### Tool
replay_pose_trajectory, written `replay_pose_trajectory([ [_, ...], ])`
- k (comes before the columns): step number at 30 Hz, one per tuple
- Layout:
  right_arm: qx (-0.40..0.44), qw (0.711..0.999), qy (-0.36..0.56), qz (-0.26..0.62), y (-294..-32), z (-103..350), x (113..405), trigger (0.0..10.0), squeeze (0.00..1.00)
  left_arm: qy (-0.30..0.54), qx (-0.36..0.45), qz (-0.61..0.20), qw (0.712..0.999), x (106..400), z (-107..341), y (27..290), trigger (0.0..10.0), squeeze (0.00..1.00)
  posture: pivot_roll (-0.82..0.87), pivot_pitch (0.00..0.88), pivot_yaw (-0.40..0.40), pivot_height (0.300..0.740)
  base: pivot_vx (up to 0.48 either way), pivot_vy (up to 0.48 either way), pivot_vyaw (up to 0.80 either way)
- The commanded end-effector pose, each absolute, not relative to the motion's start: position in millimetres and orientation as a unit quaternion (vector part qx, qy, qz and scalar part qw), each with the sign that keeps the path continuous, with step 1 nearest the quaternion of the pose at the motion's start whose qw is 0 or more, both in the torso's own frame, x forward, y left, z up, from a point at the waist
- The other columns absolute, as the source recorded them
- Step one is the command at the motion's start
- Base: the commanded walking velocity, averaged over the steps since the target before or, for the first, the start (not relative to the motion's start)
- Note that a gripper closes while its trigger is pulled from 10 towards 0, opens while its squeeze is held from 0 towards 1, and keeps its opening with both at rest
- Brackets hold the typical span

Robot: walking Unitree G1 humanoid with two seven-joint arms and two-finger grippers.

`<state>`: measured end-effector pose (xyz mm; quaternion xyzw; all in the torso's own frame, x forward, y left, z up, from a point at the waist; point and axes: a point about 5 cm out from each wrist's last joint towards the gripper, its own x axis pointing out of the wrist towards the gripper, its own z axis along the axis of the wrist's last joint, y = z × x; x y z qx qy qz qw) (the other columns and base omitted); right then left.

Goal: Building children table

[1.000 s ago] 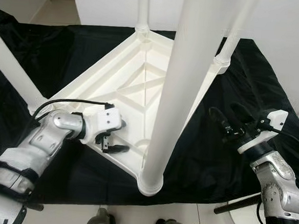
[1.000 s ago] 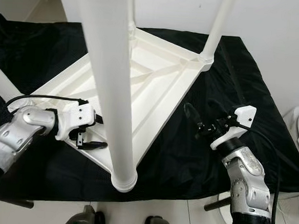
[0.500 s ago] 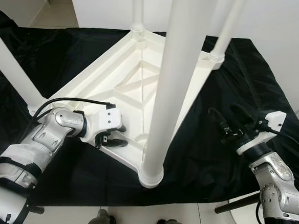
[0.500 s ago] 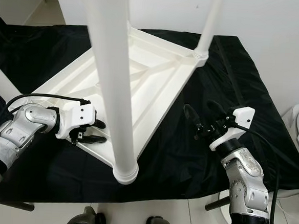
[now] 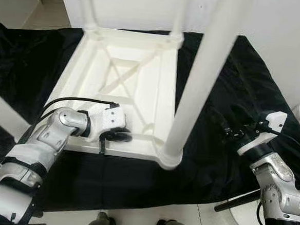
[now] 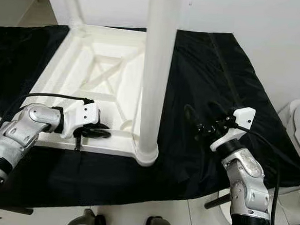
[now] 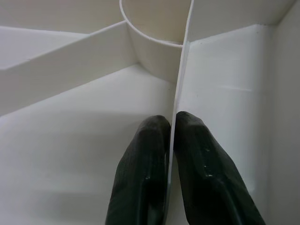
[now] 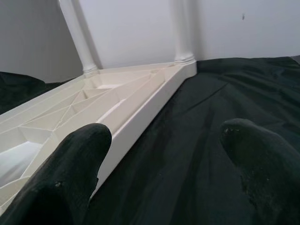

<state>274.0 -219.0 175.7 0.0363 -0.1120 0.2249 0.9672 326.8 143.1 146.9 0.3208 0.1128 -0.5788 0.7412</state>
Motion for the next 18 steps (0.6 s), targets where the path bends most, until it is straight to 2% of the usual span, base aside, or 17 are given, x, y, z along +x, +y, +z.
replay_pose_trajectory([
  [1, 0.036, 0.968, -0.109, 0.223, -218.4, 173.0, 274.6, 10.0, 0.00, 0.116, 0.314, -0.525, 0.783, 332.1, 138.1, 150.5, 0.0, 0.00, -0.10, 0.084, 0.045, 0.740, 0.000, 0.000, 0.00],
  [2, 0.035, 0.969, -0.109, 0.220, -219.0, 173.0, 275.0, 10.0, 0.00, 0.105, 0.324, -0.513, 0.788, 334.6, 138.0, 147.6, 4.4, 0.00, -0.11, 0.083, 0.044, 0.740, 0.000, 0.000, 0.00],
  [3, 0.035, 0.969, -0.109, 0.220, -219.0, 173.0, 275.0, 10.0, 0.00, 0.105, 0.324, -0.513, 0.788, 334.6, 138.0, 147.6, 4.4, 0.00, -0.11, 0.083, 0.044, 0.740, 0.000, 0.000, 0.00],
  [4, 0.036, 0.970, -0.110, 0.215, -219.9, 173.0, 275.7, 10.0, 0.00, 0.099, 0.331, -0.500, 0.794, 337.3, 137.1, 144.4, 10.0, 0.00, -0.11, 0.083, 0.044, 0.740, 0.000, 0.000, 0.00],
  [9, 0.037, 0.977, -0.113, 0.178, -224.7, 173.8, 280.1, 10.0, 0.00, 0.086, 0.323, -0.485, 0.808, 340.9, 135.5, 133.7, 10.0, 0.00, -0.11, 0.084, 0.044, 0.740, 0.000, 0.000, 0.00],
  [10, 0.042, 0.978, -0.112, 0.173, -224.9, 173.9, 280.7, 10.0, 0.00, 0.083, 0.308, -0.491, 0.811, 340.3, 136.3, 130.9, 10.0, 1.00, -0.11, 0.084, 0.044, 0.740, 0.000, 0.000, 0.00],
  [14, 0.044, 0.978, -0.110, 0.175, -223.2, 173.0, 279.4, 10.0, 0.00, 0.072, 0.284, -0.501, 0.815, 338.5, 139.5, 127.0, 10.0, 1.00, -0.12, 0.084, 0.044, 0.740, 0.000, 0.000, 0.00],
  [17, 0.038, 0.977, -0.106, 0.180, -222.8, 170.6, 277.7, 10.0, 0.00, 0.068, 0.298, -0.516, 0.800, 335.1, 139.8, 126.9, 10.0, 1.00, -0.12, 0.085, 0.044, 0.740, 0.000, 0.000, 0.00],
  [18, 0.037, 0.977, -0.106, 0.180, -223.5, 170.6, 277.8, 10.0, 0.00, 0.065, 0.293, -0.524, 0.797, 334.1, 140.7, 127.1, 10.0, 0.09, -0.12, 0.085, 0.044, 0.740, 0.000, 0.000, 0.00],
])
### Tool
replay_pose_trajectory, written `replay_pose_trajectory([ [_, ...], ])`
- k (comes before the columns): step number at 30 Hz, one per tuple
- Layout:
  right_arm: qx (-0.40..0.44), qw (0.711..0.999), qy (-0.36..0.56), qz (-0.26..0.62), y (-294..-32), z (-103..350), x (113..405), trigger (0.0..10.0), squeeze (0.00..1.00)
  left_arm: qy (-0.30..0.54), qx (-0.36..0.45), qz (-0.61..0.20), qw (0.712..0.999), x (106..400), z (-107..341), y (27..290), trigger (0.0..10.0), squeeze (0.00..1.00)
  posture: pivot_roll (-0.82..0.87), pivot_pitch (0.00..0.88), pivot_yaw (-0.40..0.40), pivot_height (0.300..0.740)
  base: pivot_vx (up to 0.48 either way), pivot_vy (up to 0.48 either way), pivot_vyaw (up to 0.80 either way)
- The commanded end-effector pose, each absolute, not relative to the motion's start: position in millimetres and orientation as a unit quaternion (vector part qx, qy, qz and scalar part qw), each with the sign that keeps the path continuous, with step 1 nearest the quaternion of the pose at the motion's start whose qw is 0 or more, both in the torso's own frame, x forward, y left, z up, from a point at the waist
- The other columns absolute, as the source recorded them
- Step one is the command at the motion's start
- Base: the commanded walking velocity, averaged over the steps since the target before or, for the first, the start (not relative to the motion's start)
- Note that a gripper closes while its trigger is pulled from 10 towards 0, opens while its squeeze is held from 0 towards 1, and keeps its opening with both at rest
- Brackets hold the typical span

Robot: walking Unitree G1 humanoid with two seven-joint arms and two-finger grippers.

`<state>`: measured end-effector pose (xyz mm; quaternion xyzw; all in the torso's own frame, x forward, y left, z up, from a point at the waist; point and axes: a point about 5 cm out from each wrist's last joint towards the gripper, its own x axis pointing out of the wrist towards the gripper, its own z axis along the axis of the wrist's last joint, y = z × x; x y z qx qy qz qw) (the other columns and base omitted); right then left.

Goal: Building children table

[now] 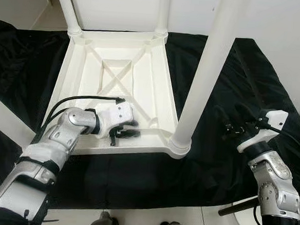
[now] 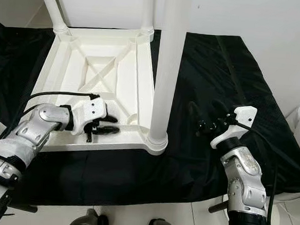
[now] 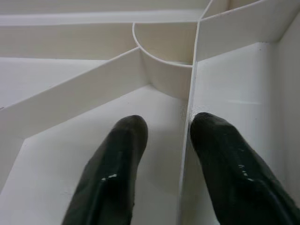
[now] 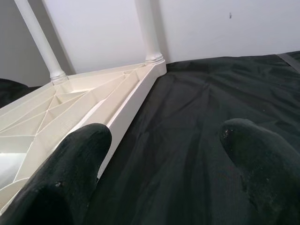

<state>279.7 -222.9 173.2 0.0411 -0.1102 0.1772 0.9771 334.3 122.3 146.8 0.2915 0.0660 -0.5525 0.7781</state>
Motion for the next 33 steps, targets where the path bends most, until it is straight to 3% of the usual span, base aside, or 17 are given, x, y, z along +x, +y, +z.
replay_pose_trajectory([
  [1, 0.037, 0.977, -0.106, 0.180, -223.5, 170.6, 277.8, 10.0, 0.00, 0.065, 0.293, -0.524, 0.797, 334.1, 140.7, 127.1, 10.0, 0.09, -0.12, 0.085, 0.044, 0.740, 0.000, 0.000, 0.00],
  [2, 0.037, 0.977, -0.107, 0.179, -224.0, 170.9, 278.1, 10.0, 0.00, 0.059, 0.292, -0.530, 0.794, 333.1, 142.1, 127.0, 10.0, 0.00, -0.11, 0.086, 0.044, 0.740, 0.000, 0.000, 0.00],
  [12, 0.025, 0.979, -0.102, 0.177, -227.0, 170.3, 277.9, 10.0, 0.00, -0.002, 0.239, -0.540, 0.807, 328.1, 167.6, 126.8, 10.0, 0.00, -0.11, 0.087, 0.046, 0.740, 0.000, 0.000, 0.00],
  [23, 0.004, 0.963, -0.054, 0.264, -222.1, 165.8, 262.3, 10.0, 0.00, -0.070, 0.159, -0.475, 0.863, 318.6, 208.5, 140.0, 10.0, 0.00, -0.10, 0.096, 0.068, 0.740, 0.000, 0.000, 0.00],
  [24, 0.006, 0.961, -0.050, 0.270, -221.5, 165.6, 261.4, 10.0, 1.00, -0.075, 0.152, -0.462, 0.871, 318.2, 207.8, 138.6, 10.0, 0.00, -0.10, 0.097, 0.074, 0.740, 0.000, 0.000, 0.00],
  [29, -0.009, 0.949, -0.041, 0.312, -214.9, 166.4, 255.1, 10.0, 1.00, -0.068, 0.145, -0.460, 0.873, 308.8, 204.2, 132.8, 10.0, 0.00, -0.09, 0.101, 0.076, 0.740, 0.000, 0.000, 0.00],
  [30, -0.014, 0.942, -0.036, 0.332, -211.3, 166.4, 252.4, 10.0, 0.95, -0.062, 0.144, -0.456, 0.876, 306.8, 204.0, 133.0, 10.0, 0.00, -0.09, 0.101, 0.076, 0.740, 0.000, 0.000, 0.00],
  [32, -0.018, 0.935, -0.030, 0.352, -207.9, 166.3, 249.6, 10.0, 0.95, -0.056, 0.142, -0.449, 0.880, 305.0, 204.5, 133.9, 10.0, 0.00, -0.09, 0.101, 0.076, 0.740, 0.000, 0.000, 0.00],
  [33, -0.022, 0.926, -0.025, 0.375, -204.2, 166.3, 246.3, 10.0, 0.00, -0.048, 0.144, -0.448, 0.881, 303.5, 202.7, 133.6, 10.0, 0.00, -0.09, 0.101, 0.076, 0.740, 0.000, 0.000, 0.00],
])
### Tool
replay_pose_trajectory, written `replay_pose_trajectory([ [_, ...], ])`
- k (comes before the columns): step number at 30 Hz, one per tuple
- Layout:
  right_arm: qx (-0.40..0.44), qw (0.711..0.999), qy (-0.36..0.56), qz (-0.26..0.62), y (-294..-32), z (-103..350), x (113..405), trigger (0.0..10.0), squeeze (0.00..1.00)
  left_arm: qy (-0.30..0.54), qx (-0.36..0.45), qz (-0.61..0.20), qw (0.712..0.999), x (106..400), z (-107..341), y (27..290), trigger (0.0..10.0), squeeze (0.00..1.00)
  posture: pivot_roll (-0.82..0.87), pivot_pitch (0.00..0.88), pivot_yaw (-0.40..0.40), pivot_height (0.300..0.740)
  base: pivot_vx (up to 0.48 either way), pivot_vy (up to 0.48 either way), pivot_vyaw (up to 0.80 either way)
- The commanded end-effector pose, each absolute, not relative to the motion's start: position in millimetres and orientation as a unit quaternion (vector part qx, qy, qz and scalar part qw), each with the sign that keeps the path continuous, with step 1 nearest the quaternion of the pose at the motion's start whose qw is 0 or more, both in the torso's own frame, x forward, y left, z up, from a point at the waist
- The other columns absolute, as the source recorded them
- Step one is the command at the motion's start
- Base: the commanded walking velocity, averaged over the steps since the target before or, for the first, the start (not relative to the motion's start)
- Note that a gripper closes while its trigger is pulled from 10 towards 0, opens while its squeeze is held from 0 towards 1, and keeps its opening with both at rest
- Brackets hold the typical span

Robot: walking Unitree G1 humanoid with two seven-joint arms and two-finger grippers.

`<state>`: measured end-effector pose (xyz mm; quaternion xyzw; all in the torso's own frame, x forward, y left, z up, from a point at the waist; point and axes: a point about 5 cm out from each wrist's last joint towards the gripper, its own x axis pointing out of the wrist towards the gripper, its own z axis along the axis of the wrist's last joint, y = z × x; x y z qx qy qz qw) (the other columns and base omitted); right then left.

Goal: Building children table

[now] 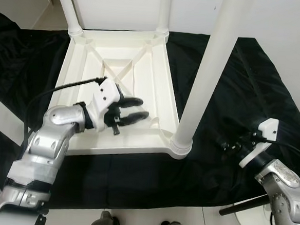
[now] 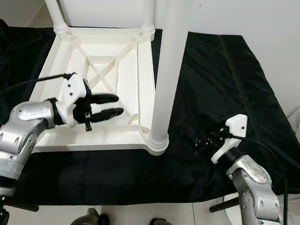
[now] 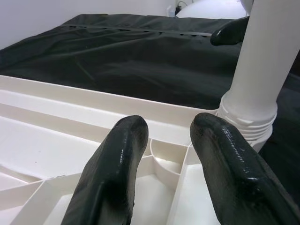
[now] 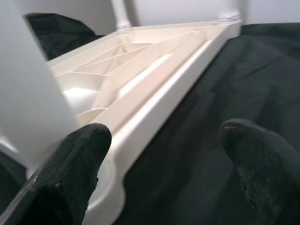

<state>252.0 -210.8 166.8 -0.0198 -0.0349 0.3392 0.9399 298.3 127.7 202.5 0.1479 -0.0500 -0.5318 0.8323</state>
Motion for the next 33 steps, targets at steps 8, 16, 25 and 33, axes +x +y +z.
replay_pose_trajectory([
  [8, -0.035, 0.891, -0.004, 0.453, -194.4, 168.1, 236.6, 10.0, 0.00, -0.038, 0.176, -0.447, 0.876, 295.2, 191.8, 133.1, 10.0, 0.00, -0.07, 0.102, 0.065, 0.740, 0.000, 0.000, 0.00],
  [16, -0.047, 0.879, -0.014, 0.475, -187.0, 172.9, 245.3, 10.0, 0.00, -0.034, 0.166, -0.476, 0.863, 274.7, 185.1, 119.4, 10.0, 0.00, -0.06, 0.096, 0.049, 0.740, 0.000, 0.000, 0.00],
  [25, -0.026, 0.878, -0.039, 0.477, -159.0, 168.7, 263.1, 10.0, 0.00, -0.031, 0.157, -0.480, 0.863, 268.7, 178.4, 108.4, 10.0, 0.00, -0.05, 0.092, 0.028, 0.740, 0.000, 0.000, 0.00],
  [33, -0.003, 0.891, -0.072, 0.447, -123.4, 159.6, 274.2, 10.0, 0.00, -0.035, 0.151, -0.477, 0.865, 268.8, 177.2, 100.9, 10.0, 0.00, -0.05, 0.093, 0.022, 0.740, 0.000, 0.000, 0.00],
])
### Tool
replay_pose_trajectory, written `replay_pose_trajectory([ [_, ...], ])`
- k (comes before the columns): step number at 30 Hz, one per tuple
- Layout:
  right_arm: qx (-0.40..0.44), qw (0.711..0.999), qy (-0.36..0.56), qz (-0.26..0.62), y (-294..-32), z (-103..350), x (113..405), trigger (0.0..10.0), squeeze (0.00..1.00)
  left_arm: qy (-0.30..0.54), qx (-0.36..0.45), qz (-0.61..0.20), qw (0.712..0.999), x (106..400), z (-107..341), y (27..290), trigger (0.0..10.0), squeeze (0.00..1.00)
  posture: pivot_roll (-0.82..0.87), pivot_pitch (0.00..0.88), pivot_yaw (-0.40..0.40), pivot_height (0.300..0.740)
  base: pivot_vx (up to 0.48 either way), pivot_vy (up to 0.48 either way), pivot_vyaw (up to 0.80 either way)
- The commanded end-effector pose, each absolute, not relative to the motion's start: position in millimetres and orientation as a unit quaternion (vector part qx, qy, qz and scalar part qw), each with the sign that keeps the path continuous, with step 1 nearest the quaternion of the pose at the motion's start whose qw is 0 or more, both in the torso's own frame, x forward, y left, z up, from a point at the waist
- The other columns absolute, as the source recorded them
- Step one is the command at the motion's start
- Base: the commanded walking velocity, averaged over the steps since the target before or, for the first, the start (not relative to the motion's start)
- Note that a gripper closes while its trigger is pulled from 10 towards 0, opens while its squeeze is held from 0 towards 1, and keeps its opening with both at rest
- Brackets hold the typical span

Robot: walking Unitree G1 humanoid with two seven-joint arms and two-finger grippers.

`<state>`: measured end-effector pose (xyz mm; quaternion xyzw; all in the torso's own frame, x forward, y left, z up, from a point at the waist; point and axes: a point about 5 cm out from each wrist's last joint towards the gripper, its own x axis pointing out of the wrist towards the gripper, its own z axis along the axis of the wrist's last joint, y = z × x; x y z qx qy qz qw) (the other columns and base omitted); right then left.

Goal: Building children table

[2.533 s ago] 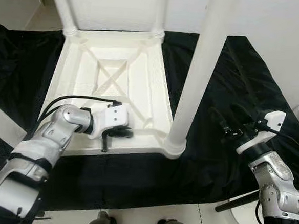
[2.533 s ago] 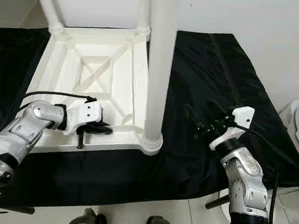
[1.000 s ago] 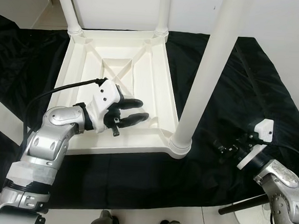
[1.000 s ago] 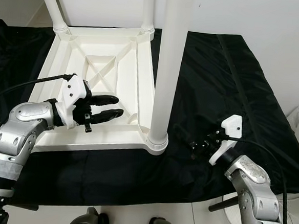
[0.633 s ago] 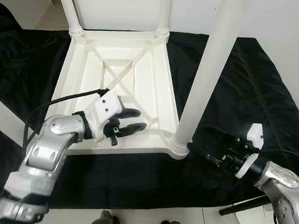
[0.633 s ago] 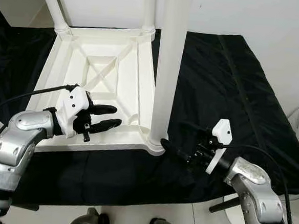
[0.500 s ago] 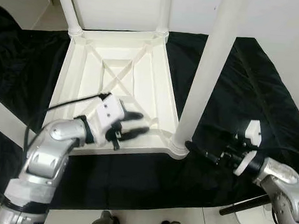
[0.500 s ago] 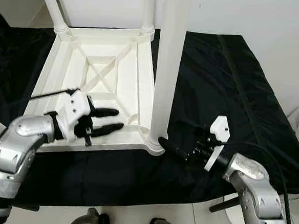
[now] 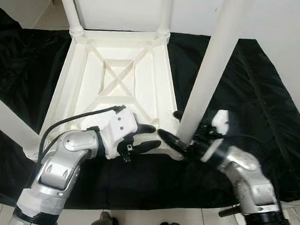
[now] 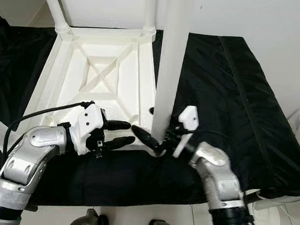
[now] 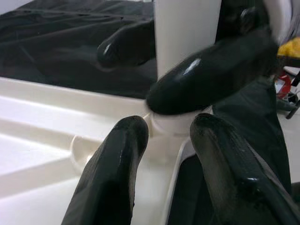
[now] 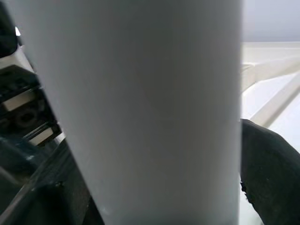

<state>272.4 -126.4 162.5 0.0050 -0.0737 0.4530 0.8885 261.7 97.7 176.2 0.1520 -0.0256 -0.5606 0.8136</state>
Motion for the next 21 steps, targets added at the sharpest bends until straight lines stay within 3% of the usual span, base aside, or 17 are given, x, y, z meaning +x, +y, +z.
replay_pose_trajectory([
  [1, -0.001, 0.898, -0.076, 0.434, -122.4, 158.6, 275.5, 10.0, 0.00, -0.035, 0.148, -0.476, 0.866, 269.4, 177.2, 100.0, 10.0, 0.00, -0.05, 0.094, 0.021, 0.740, 0.000, 0.000, 0.00],
  [6, 0.004, 0.910, -0.078, 0.408, -130.0, 157.4, 276.5, 10.0, 0.00, -0.033, 0.143, -0.474, 0.868, 270.1, 175.5, 98.5, 10.0, 0.00, -0.06, 0.097, 0.022, 0.740, 0.000, 0.000, 0.00],
  [7, -0.002, 0.921, -0.077, 0.382, -145.1, 157.2, 277.3, 10.0, 0.00, -0.032, 0.141, -0.471, 0.870, 270.9, 174.1, 97.8, 10.0, 0.00, -0.07, 0.100, 0.022, 0.740, 0.000, 0.000, 0.00],
  [21, -0.046, 0.952, -0.061, 0.296, -202.7, 153.1, 275.5, 10.0, 0.00, -0.033, 0.135, -0.468, 0.873, 274.9, 172.0, 97.0, 10.0, 0.00, -0.09, 0.114, 0.030, 0.740, 0.000, 0.000, 0.00],
])
